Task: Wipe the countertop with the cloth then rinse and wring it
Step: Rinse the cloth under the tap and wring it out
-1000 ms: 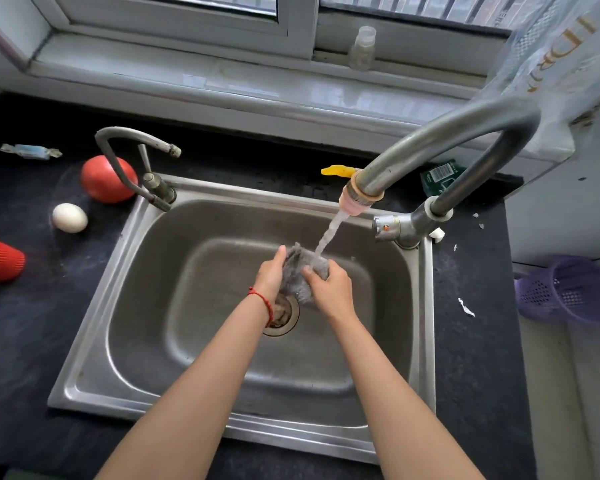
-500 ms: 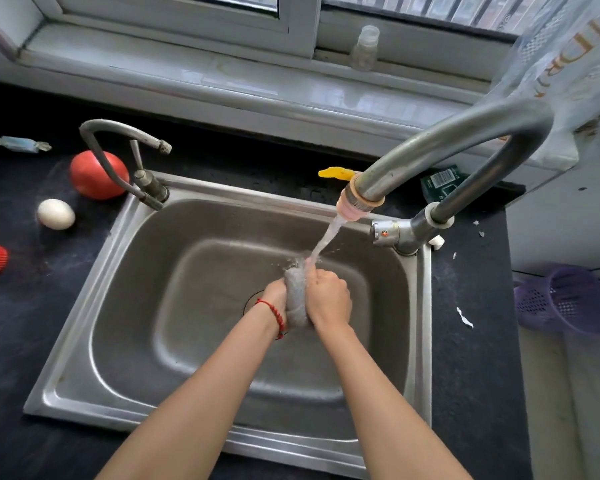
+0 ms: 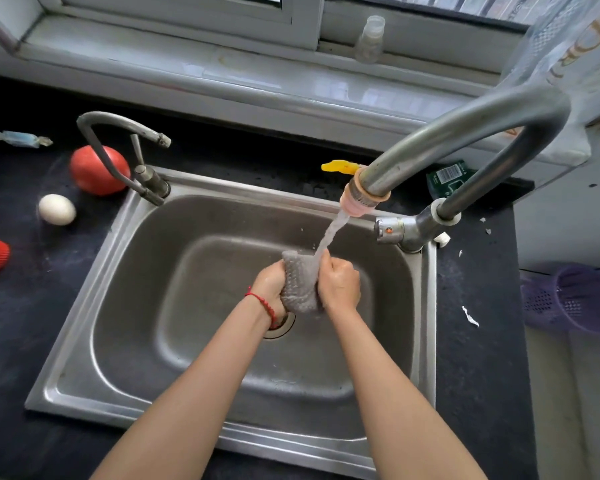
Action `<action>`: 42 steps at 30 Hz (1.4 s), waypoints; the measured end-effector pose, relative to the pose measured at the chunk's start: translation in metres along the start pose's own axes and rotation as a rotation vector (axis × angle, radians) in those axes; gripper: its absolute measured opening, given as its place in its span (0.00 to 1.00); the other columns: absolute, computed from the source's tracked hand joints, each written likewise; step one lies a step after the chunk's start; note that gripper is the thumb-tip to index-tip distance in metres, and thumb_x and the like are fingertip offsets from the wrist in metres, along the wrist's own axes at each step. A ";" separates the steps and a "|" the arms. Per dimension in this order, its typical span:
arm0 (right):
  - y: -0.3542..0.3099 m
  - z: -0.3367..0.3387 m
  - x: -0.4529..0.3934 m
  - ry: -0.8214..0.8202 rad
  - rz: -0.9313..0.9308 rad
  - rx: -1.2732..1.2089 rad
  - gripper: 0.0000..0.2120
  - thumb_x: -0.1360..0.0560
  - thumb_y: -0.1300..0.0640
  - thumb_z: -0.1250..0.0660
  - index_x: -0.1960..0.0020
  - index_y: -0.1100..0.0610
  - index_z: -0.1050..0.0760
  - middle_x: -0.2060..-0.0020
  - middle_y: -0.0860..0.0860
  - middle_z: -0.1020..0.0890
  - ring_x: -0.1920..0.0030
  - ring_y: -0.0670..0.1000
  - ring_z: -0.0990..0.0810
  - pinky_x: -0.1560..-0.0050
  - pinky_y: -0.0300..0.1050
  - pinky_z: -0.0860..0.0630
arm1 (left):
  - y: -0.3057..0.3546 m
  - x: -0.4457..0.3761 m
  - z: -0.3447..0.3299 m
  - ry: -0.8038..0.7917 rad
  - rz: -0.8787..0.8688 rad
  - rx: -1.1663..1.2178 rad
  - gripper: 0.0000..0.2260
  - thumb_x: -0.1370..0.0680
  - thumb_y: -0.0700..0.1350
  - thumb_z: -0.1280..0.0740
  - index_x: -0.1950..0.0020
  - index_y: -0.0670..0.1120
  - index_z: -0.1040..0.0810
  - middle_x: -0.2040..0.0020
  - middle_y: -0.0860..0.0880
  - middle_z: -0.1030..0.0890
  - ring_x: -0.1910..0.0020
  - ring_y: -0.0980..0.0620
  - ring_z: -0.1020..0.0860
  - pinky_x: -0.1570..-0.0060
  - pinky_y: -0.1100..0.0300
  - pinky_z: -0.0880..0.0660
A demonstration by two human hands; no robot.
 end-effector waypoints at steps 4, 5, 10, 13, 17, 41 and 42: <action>-0.012 -0.001 -0.006 -0.190 0.093 -0.355 0.20 0.23 0.56 0.39 0.65 0.70 0.25 0.72 0.62 0.24 0.68 0.56 0.25 0.66 0.50 0.32 | 0.016 -0.005 0.046 0.187 -0.111 0.055 0.20 0.23 0.57 0.41 0.46 0.41 0.25 0.52 0.42 0.19 0.51 0.42 0.20 0.45 0.45 0.24; -0.016 -0.004 -0.003 -0.274 0.099 -0.381 0.17 0.23 0.56 0.39 0.56 0.71 0.23 0.65 0.60 0.20 0.63 0.52 0.22 0.62 0.47 0.28 | 0.019 -0.006 0.049 0.183 -0.127 0.039 0.19 0.23 0.56 0.39 0.46 0.40 0.24 0.52 0.42 0.19 0.52 0.42 0.20 0.46 0.46 0.23; -0.026 -0.008 0.009 -0.468 0.244 -0.329 0.05 0.30 0.59 0.29 0.54 0.55 0.18 0.65 0.42 0.18 0.64 0.36 0.20 0.63 0.29 0.26 | 0.029 -0.001 0.036 0.043 -0.154 -0.099 0.08 0.25 0.43 0.34 0.54 0.38 0.21 0.60 0.43 0.18 0.62 0.48 0.19 0.61 0.57 0.20; -0.024 0.003 0.007 -0.295 0.297 -0.145 0.04 0.31 0.58 0.28 0.57 0.55 0.17 0.66 0.47 0.17 0.62 0.42 0.22 0.61 0.36 0.28 | 0.031 0.003 0.037 0.066 -0.181 -0.113 0.05 0.25 0.40 0.35 0.57 0.38 0.21 0.60 0.42 0.20 0.63 0.48 0.21 0.63 0.58 0.21; -0.027 0.015 0.016 -0.077 0.434 0.037 0.09 0.28 0.59 0.31 0.49 0.58 0.18 0.53 0.58 0.15 0.51 0.58 0.19 0.48 0.51 0.25 | 0.032 0.005 0.041 0.160 -0.205 -0.082 0.06 0.27 0.37 0.33 0.64 0.40 0.24 0.62 0.43 0.22 0.63 0.47 0.23 0.55 0.53 0.24; -0.022 0.007 0.031 -0.209 0.446 0.204 0.18 0.33 0.44 0.30 0.48 0.51 0.25 0.59 0.55 0.16 0.59 0.61 0.22 0.57 0.53 0.25 | 0.091 0.080 -0.027 0.041 -1.085 -1.136 0.05 0.30 0.37 0.30 0.64 0.41 0.24 0.65 0.45 0.22 0.63 0.50 0.25 0.51 0.58 0.28; -0.012 -0.003 0.029 -0.323 0.370 0.244 0.19 0.35 0.44 0.29 0.47 0.49 0.24 0.57 0.55 0.15 0.56 0.60 0.21 0.56 0.53 0.24 | 0.091 0.079 -0.027 0.005 -1.058 -1.080 0.07 0.30 0.37 0.31 0.65 0.45 0.26 0.66 0.49 0.24 0.65 0.52 0.27 0.59 0.63 0.29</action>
Point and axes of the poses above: each hand's wrist, its own x-axis away from the middle knuckle, its own z-axis out of the back of the hand, y = z × x, the point moved 10 cm from there along -x, towards the middle knuckle
